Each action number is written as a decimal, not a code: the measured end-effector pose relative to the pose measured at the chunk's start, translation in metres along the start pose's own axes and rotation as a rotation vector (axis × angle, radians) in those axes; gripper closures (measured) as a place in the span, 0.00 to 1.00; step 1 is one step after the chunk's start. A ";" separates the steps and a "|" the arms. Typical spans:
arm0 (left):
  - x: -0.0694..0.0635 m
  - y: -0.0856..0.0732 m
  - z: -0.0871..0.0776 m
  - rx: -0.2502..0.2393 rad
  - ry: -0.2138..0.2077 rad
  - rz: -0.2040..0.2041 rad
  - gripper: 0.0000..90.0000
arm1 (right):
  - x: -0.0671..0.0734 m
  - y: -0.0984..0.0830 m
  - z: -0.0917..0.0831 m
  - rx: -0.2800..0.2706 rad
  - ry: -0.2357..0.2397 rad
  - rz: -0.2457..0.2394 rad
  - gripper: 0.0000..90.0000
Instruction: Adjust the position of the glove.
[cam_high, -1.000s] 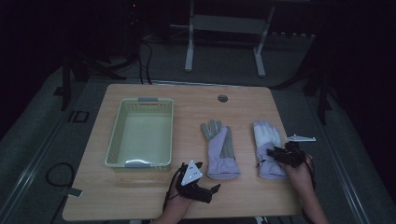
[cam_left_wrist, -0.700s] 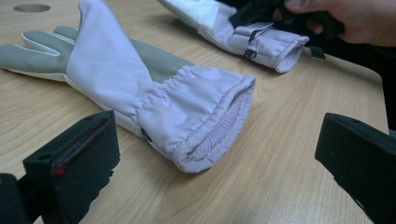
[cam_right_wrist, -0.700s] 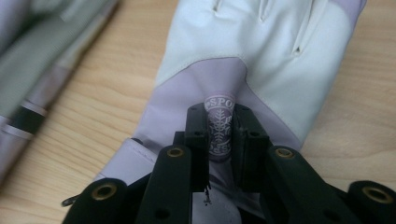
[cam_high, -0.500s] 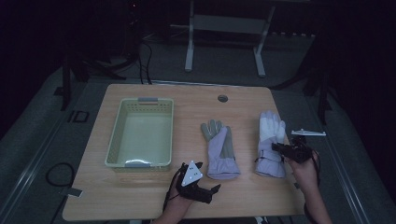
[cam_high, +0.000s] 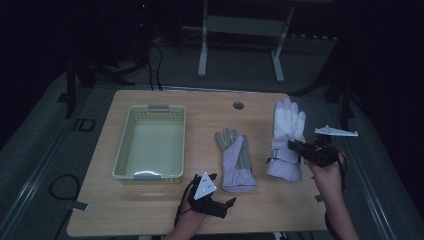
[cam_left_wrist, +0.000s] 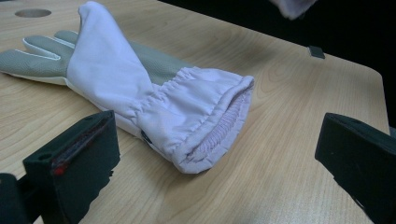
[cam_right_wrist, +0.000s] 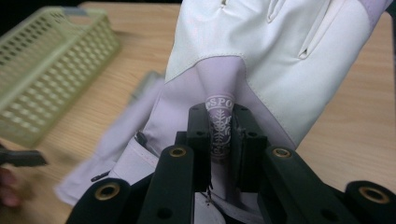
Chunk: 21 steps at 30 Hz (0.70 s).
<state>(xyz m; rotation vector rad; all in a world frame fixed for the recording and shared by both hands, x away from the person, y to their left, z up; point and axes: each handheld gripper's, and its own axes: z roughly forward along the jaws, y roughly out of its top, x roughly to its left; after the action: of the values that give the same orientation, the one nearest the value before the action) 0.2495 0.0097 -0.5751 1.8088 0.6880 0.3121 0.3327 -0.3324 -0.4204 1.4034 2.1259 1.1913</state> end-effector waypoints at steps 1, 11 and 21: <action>0.000 0.000 0.000 -0.001 0.000 0.000 0.00 | 0.004 0.002 -0.001 -0.001 0.008 -0.005 0.89; 0.000 0.000 -0.001 -0.011 0.004 0.011 0.00 | 0.063 0.013 0.017 0.019 0.091 -0.042 0.88; -0.003 -0.001 -0.002 -0.001 0.019 0.033 0.00 | 0.093 0.001 0.056 0.098 0.131 -0.045 0.88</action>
<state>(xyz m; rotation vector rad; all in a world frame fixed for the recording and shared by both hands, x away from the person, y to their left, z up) 0.2454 0.0094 -0.5749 1.8200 0.6715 0.3518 0.3272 -0.2258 -0.4379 1.3441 2.3213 1.2074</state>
